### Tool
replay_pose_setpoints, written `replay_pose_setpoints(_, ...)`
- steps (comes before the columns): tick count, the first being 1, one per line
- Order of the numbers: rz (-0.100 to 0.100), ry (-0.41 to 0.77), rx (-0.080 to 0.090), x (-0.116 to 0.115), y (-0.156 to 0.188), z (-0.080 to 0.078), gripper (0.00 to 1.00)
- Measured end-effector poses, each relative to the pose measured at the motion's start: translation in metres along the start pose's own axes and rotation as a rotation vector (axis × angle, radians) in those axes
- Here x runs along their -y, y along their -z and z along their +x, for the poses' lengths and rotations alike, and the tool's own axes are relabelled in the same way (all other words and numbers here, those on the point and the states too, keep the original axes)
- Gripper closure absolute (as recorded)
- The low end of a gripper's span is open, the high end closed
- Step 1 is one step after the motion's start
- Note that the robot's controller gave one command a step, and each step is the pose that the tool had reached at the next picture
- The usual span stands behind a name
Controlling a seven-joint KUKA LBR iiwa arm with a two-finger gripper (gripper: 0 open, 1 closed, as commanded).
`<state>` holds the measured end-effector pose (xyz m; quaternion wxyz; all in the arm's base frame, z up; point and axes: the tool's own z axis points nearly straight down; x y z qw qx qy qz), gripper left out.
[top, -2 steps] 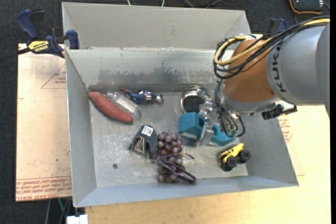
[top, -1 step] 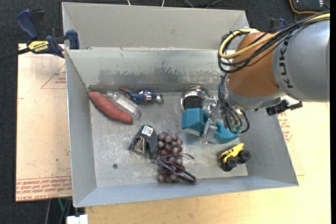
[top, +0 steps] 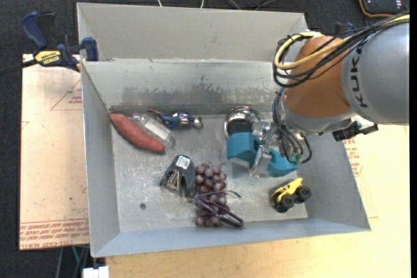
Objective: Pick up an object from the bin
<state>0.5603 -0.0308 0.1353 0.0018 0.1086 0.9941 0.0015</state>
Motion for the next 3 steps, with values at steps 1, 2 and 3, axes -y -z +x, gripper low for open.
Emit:
replay_pose_setpoints(1,0.000,0.001,-0.001,0.000,0.007,0.000,1.00)
replay_pose_setpoints(2,0.000,0.001,-0.004,0.000,0.010,0.001,1.00)
replay_pose_setpoints(3,0.000,0.002,-0.008,0.000,0.026,0.002,1.00)
